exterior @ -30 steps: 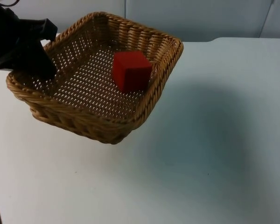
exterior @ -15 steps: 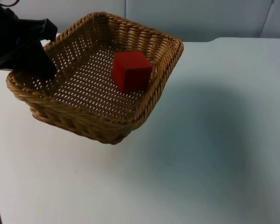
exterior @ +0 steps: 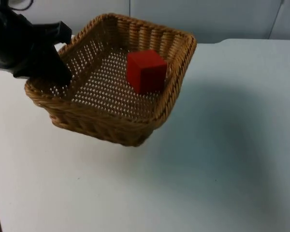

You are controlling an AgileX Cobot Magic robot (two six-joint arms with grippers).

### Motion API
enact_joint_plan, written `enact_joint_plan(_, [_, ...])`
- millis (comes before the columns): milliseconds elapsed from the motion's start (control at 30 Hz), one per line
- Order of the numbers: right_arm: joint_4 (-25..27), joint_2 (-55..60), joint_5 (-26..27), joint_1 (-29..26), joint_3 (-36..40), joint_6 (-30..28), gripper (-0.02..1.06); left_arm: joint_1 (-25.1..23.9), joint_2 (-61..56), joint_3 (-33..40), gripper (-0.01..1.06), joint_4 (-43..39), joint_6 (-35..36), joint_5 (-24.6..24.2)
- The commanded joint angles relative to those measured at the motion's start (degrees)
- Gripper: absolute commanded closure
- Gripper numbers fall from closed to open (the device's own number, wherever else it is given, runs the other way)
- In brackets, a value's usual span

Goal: Pick up the basket with the left hand and place the cube into the basket with the right hand.

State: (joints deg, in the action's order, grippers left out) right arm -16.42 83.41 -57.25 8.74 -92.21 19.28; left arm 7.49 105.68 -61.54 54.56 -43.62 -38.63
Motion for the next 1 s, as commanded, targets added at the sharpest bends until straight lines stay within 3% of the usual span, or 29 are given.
enact_joint_plan(0, [-0.3, -0.5, 0.6, -0.2, 0.4, 0.2, 1.04, 1.8, 2.6, -0.6, 1.05, 5.5, -2.7, -0.4])
enact_joint_plan(200, [-0.2, -0.5, 0.6, -0.2, 0.4, 0.2, 1.04, 2.9, 9.7, -0.6, 1.05, 21.9, -13.6, -0.2])
enact_joint_plan(467, [0.0, -0.5, 0.4, -0.2, 0.4, 0.2, 1.04, 2.9, 15.9, -0.6, 1.02, 25.9, -16.8, 1.2])
enact_joint_plan(533, [0.0, -0.5, 0.4, -0.2, 0.4, 0.1, 1.04, 2.9, 17.9, -0.6, 0.92, 25.9, -16.8, 1.5])
enact_joint_plan(567, [0.0, -0.5, 0.4, -0.2, 0.4, 0.1, 1.04, 2.9, 17.9, -0.6, 0.92, 25.9, -16.8, 1.5])
enact_joint_plan(667, [0.0, -0.5, 0.4, -0.2, 0.4, 0.1, 1.04, 2.9, 18.7, -0.6, 0.65, 25.1, -16.8, 3.8])
enact_joint_plan(700, [0.0, -0.5, 0.4, -0.2, 0.4, 0.1, 1.04, 2.9, 18.7, -0.6, 0.65, 25.1, -16.8, 3.8])
enact_joint_plan(767, [0.0, -0.5, 0.4, -0.2, 0.4, 0.1, 1.04, 2.9, 18.7, -0.6, 0.42, 24.6, -16.8, 5.6])
enact_joint_plan(967, [0.0, -0.5, 0.4, -0.2, 0.4, 0.1, 1.04, 2.9, 17.3, -0.6, 0.40, 24.1, -18.4, 5.9])
